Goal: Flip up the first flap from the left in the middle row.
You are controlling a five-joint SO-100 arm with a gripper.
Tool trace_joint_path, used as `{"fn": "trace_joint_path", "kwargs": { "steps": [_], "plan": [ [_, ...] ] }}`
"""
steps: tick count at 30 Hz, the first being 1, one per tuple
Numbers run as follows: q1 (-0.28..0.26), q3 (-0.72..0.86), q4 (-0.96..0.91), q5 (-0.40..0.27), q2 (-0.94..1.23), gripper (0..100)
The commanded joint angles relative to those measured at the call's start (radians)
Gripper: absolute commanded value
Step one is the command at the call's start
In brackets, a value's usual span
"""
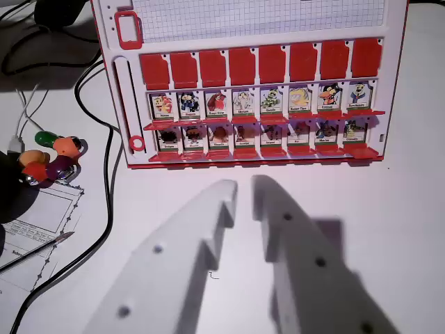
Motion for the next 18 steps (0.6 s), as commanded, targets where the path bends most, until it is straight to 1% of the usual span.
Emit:
{"fn": "trace_joint_path", "kwargs": {
  "steps": [1, 10, 18],
  "plan": [
    [-0.009, -0.075, -0.011, 0.0, 0.018, 2],
    [-0.017, -0.143, -0.008, 0.017, -0.051, 2],
    [-0.055, -0.29, 0.014, 0.083, -0.216, 2]
  ]
}}
